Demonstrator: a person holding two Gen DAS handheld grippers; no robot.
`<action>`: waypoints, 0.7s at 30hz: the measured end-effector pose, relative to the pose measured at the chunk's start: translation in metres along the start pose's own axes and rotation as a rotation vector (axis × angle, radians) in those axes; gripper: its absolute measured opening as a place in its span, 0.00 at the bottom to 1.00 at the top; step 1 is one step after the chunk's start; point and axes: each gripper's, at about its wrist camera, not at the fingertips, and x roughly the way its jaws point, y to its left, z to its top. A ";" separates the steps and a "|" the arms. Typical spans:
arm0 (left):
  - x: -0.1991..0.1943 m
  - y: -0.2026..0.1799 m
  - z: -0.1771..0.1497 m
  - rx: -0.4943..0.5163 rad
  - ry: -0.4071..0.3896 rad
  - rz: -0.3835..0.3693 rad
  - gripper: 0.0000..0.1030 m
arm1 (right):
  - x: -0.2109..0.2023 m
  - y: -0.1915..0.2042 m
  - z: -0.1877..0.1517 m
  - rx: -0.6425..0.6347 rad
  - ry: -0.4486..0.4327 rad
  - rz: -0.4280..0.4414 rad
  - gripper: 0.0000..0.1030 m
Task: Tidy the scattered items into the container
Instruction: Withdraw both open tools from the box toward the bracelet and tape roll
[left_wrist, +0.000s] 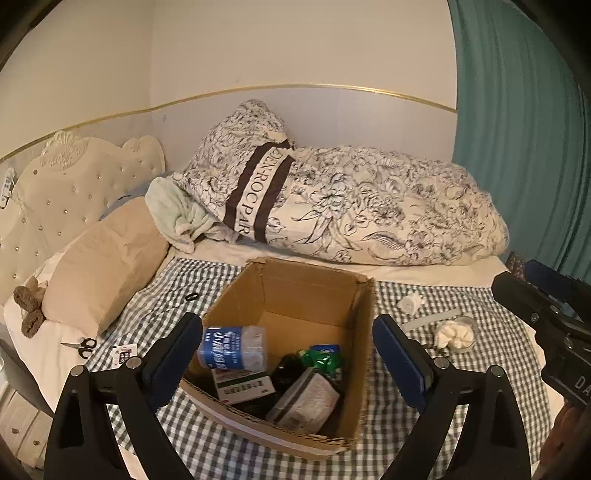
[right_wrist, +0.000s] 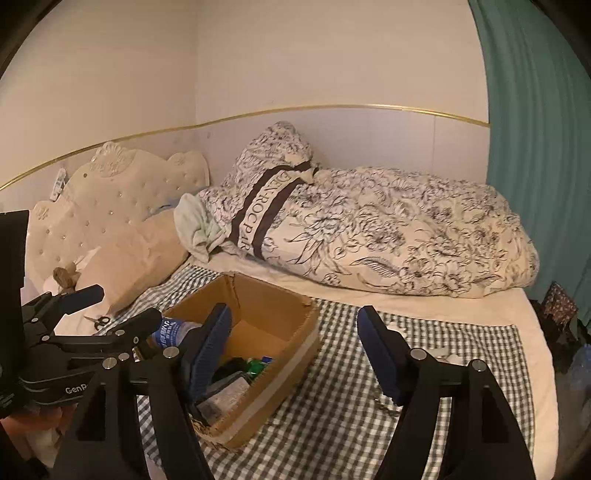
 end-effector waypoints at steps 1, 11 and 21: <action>-0.002 -0.004 0.000 0.001 -0.002 -0.004 0.93 | -0.004 -0.003 0.000 0.000 -0.003 -0.006 0.69; -0.019 -0.048 -0.002 0.020 -0.024 -0.033 0.98 | -0.032 -0.041 -0.009 0.035 -0.006 -0.050 0.82; -0.029 -0.085 -0.003 0.060 -0.032 -0.066 1.00 | -0.056 -0.077 -0.018 0.082 -0.015 -0.117 1.00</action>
